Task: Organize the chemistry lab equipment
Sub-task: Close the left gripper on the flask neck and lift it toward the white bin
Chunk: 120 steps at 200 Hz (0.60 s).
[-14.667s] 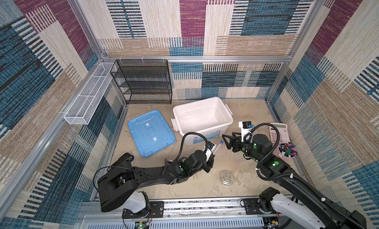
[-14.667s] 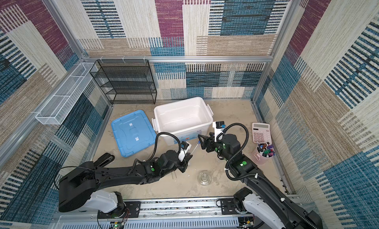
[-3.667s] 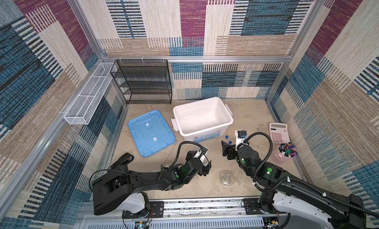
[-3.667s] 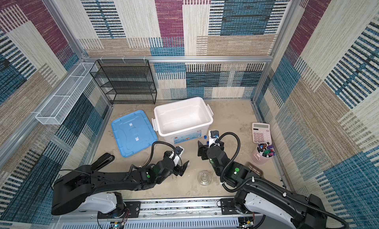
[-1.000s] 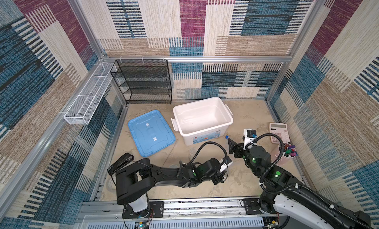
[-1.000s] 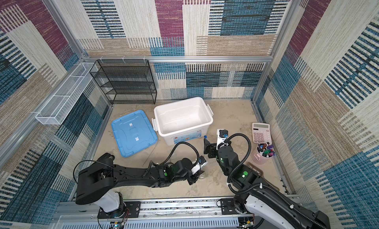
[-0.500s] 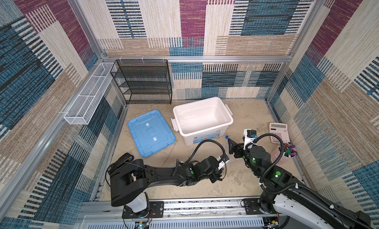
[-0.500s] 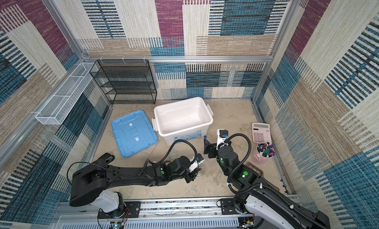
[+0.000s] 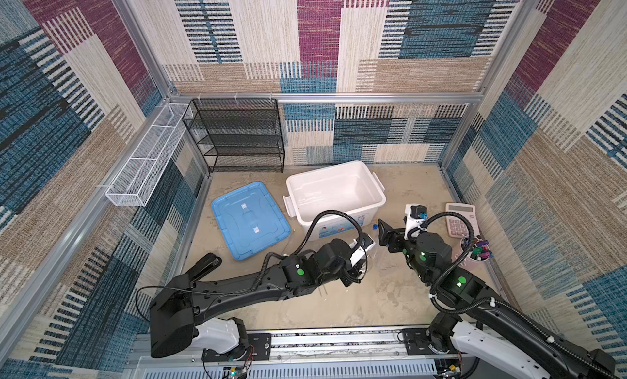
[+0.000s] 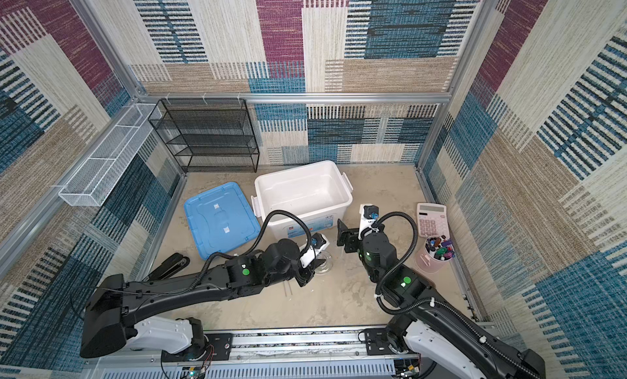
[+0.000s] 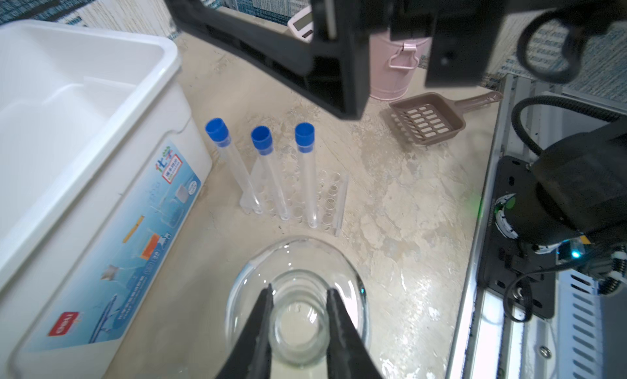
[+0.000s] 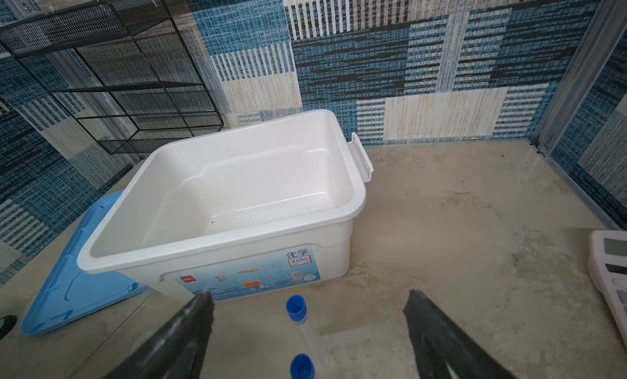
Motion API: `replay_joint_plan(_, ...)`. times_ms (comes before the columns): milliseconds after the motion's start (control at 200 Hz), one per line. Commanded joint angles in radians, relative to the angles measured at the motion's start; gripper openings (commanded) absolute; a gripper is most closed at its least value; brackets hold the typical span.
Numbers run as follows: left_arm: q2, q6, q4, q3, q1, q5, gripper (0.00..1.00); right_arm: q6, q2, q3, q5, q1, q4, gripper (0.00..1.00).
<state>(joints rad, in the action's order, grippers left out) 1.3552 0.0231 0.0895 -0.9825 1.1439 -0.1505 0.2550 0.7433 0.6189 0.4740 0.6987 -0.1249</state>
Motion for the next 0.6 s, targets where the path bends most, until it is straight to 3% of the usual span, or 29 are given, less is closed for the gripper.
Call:
replay_joint_plan(0, -0.022, -0.031, 0.087, -0.043, -0.025, -0.021, 0.19, -0.034, 0.025, 0.035, -0.049, -0.031, 0.034, 0.90)
replay_joint_plan(596, -0.006, -0.047, 0.207, -0.270, -0.306, 0.067, 0.19, -0.133, 0.366, 0.291, -0.387, -0.252, 0.128, 0.90)
